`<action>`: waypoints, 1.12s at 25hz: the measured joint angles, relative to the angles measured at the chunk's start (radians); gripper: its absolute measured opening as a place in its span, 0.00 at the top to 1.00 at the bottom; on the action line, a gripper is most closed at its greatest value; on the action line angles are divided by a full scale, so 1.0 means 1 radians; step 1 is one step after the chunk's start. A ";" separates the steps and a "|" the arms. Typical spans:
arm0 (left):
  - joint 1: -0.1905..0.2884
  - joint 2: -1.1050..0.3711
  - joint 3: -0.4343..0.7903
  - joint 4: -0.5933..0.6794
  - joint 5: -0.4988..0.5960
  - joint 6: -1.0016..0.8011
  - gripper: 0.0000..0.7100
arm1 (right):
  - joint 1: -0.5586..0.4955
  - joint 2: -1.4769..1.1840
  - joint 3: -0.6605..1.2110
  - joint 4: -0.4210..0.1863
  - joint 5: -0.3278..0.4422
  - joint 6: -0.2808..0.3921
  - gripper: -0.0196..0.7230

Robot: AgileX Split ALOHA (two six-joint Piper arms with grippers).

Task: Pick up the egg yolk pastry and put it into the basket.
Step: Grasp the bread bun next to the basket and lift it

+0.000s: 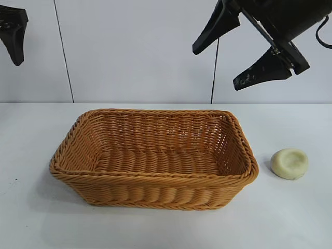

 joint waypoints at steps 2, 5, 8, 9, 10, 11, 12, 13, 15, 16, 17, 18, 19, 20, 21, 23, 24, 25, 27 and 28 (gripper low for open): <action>0.000 -0.066 0.071 0.000 0.001 0.013 0.02 | 0.000 0.000 0.000 0.000 0.003 0.000 0.12; 0.000 -0.202 0.205 0.006 0.001 0.017 0.02 | 0.000 0.000 0.000 0.000 0.004 0.000 0.12; 0.000 -0.355 0.351 0.006 0.001 0.017 0.02 | 0.000 0.000 0.000 0.000 0.004 0.000 0.12; 0.000 -0.412 0.403 0.006 0.002 0.017 0.02 | 0.000 0.000 0.000 0.000 0.004 0.000 0.12; 0.000 -0.462 0.456 0.006 0.002 0.017 0.02 | 0.000 0.000 0.000 0.000 0.004 0.000 0.12; 0.000 -0.522 0.509 0.006 0.002 0.017 0.02 | 0.000 0.000 0.000 0.000 0.004 0.000 0.12; 0.000 -0.581 0.553 0.006 0.003 0.017 0.02 | 0.000 0.000 0.000 0.000 0.004 0.000 0.12; 0.000 -0.630 0.604 0.006 0.004 0.018 0.02 | 0.000 0.000 0.000 -0.001 0.004 0.000 0.12; 0.000 -0.739 0.695 0.006 0.005 0.018 0.02 | 0.000 0.000 0.000 -0.001 0.004 0.000 0.12; 0.000 -0.790 0.742 0.006 0.005 0.018 0.02 | 0.000 0.000 0.000 -0.001 0.004 0.000 0.12; 0.000 -0.832 0.789 0.006 0.005 0.018 0.02 | 0.000 0.000 0.000 -0.001 0.004 0.000 0.12; 0.000 -0.883 0.834 0.006 0.005 0.018 0.02 | 0.000 0.000 0.000 -0.001 0.004 0.000 0.12; 0.000 -0.933 0.871 0.006 0.005 0.018 0.02 | 0.000 0.000 0.000 -0.001 0.004 0.000 0.12; 0.000 -0.976 0.916 0.006 0.005 0.018 0.02 | 0.000 0.000 0.000 -0.001 0.004 0.000 0.12; 0.000 -1.027 0.961 0.006 0.003 0.018 0.02 | 0.000 0.000 0.000 -0.001 0.004 0.000 0.12; 0.000 -1.130 1.044 0.006 -0.020 0.018 0.02 | 0.000 0.000 0.000 -0.001 0.004 0.000 0.12; 0.000 -1.173 1.087 0.006 -0.034 0.018 0.02 | 0.000 0.000 0.000 -0.001 0.004 0.000 0.12; 0.000 -1.224 1.128 -0.001 -0.051 0.018 0.02 | 0.000 0.000 0.000 -0.001 0.004 0.000 0.12; 0.000 -1.323 1.194 -0.018 -0.082 0.018 0.02 | 0.000 0.000 0.000 -0.001 0.004 0.000 0.12; 0.000 -1.363 1.222 -0.026 -0.100 0.018 0.02 | 0.000 0.000 0.000 -0.001 0.004 0.000 0.12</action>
